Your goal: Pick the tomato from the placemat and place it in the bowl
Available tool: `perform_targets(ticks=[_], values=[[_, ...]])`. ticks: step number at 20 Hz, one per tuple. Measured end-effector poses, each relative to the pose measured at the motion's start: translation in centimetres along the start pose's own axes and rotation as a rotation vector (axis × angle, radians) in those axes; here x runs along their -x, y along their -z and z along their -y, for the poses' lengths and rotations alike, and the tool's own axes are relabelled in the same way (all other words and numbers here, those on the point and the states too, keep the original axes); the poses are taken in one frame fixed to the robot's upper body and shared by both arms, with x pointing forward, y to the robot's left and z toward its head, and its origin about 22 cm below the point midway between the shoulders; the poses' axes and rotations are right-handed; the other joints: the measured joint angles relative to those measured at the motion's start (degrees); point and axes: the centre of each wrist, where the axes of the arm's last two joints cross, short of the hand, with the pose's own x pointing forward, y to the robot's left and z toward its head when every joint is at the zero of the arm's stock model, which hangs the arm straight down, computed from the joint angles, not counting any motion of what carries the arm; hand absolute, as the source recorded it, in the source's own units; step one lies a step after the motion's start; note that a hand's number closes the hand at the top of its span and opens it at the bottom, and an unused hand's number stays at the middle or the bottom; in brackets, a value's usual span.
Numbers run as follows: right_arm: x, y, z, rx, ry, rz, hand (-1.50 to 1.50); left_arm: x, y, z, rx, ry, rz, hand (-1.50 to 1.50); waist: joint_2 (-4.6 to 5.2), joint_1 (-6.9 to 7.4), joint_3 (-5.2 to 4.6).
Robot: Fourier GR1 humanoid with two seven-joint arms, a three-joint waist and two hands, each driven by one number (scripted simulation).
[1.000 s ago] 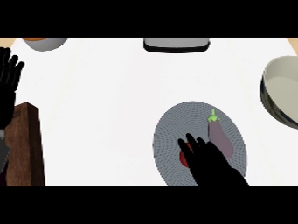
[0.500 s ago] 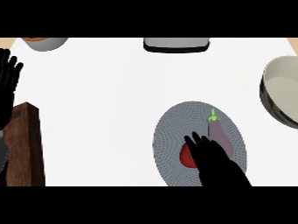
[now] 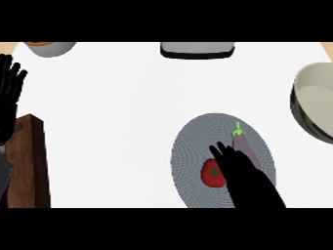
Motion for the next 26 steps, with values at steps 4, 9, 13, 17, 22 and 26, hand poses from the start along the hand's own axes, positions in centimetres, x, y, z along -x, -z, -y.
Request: perform_targets(ticks=[4,9,13,17,22,26], values=[[0.2,1.1,-0.8,-0.001,-0.006,0.022,-1.50,-0.2,-0.6,-0.3,0.002,0.002,0.000,0.00,-0.01,0.10,0.00],[-0.4,2.7,-2.0,-0.024,-0.020,-0.002,-1.50,-1.0,-0.2,0.2,0.004,0.001,0.000,0.00,-0.01,0.09,0.00],[0.1,3.5,-2.7,-0.032,-0.027,-0.011,-1.50,-0.5,-0.4,0.5,-0.004,0.001,-0.002,0.00,-0.01,0.07,-0.01],[0.8,4.4,-2.8,-0.037,-0.026,-0.014,-1.50,0.1,-0.7,0.2,-0.001,-0.001,-0.005,0.00,0.00,0.07,0.00],[1.6,5.6,-4.3,-0.059,-0.025,-0.048,-1.50,-0.4,-0.7,0.2,-0.003,0.003,-0.005,0.00,0.00,0.12,0.01],[1.5,5.8,-5.0,-0.067,-0.022,-0.084,-1.50,-0.3,-0.7,0.0,0.002,-0.002,-0.007,0.00,0.00,0.06,0.00]])
